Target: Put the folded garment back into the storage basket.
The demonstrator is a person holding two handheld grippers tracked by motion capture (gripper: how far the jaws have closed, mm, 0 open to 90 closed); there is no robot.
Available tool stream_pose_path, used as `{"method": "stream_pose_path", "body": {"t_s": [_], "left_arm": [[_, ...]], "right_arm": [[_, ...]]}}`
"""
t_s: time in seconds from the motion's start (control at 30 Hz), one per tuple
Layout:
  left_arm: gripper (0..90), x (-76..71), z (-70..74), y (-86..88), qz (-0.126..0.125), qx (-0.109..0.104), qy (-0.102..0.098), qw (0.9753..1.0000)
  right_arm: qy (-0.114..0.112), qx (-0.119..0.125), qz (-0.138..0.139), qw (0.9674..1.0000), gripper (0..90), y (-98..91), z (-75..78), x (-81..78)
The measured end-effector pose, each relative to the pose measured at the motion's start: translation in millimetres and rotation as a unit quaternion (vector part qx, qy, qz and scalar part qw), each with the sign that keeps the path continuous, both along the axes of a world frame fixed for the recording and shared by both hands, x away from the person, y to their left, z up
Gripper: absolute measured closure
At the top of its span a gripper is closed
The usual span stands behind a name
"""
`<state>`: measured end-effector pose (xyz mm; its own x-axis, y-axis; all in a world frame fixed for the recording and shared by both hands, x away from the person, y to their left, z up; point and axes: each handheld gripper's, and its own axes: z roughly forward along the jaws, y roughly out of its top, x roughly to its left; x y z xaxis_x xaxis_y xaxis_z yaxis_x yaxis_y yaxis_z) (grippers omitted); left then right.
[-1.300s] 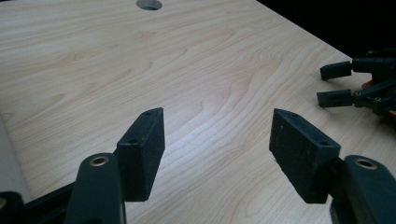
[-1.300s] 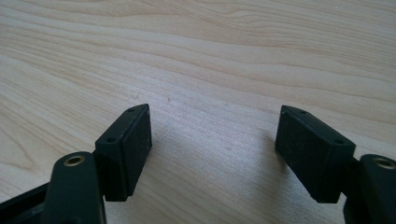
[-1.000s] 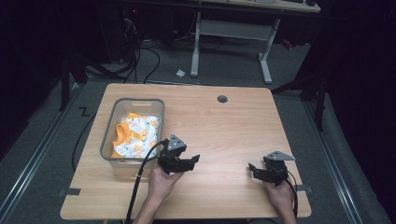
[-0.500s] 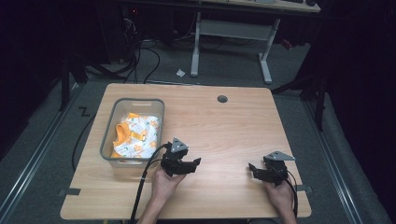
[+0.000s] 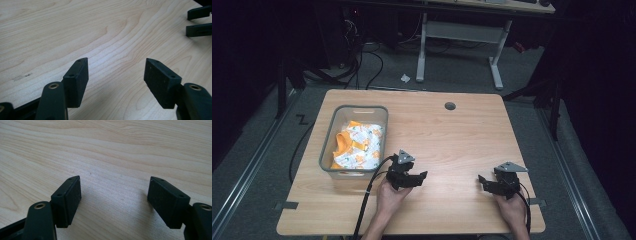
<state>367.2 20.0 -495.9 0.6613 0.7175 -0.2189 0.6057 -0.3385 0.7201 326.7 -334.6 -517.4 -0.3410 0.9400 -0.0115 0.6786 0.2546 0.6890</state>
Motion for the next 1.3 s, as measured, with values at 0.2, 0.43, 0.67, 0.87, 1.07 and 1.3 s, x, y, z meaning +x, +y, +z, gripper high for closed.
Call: {"method": "stream_pose_path", "body": {"t_s": [0.2, 0.43, 0.67, 0.87, 1.07, 1.3], "left_arm": [[36.9, 1.6, -6.2, -2.9, 0.003, 0.018, -0.005, 0.9998], [36.9, 6.3, -15.6, -0.3, 0.019, 0.02, 0.001, 0.9996], [36.5, 8.0, -24.1, -1.6, 0.032, 0.041, -0.011, 0.9986], [34.3, 3.7, -28.8, -3.8, 0.043, 0.058, -0.045, 0.9964], [30.6, 0.1, -28.8, -8.1, 0.055, 0.074, -0.049, 0.9946], [30.0, -0.8, -28.7, -8.4, 0.057, 0.074, -0.048, 0.9945]], "right_arm": [[0.0, 0.0, 0.0, 1.0, 27.4, 0.0, 0.0, 0.0], [0.0, 0.0, 0.0, 1.0, 27.3, 0.0, 0.0, 0.0], [0.0, 0.0, 0.0, 1.0, 27.3, 0.0, 0.0, 0.0], [0.0, 0.0, 0.0, 1.0, 27.3, 0.0, 0.0, 0.0], [0.0, 0.001, -0.001, 1.0, 27.3, 0.1, 0.0, -0.1], [-0.001, -0.001, 0.003, 1.0, 27.3, -0.3, 0.0, 0.1]]}}
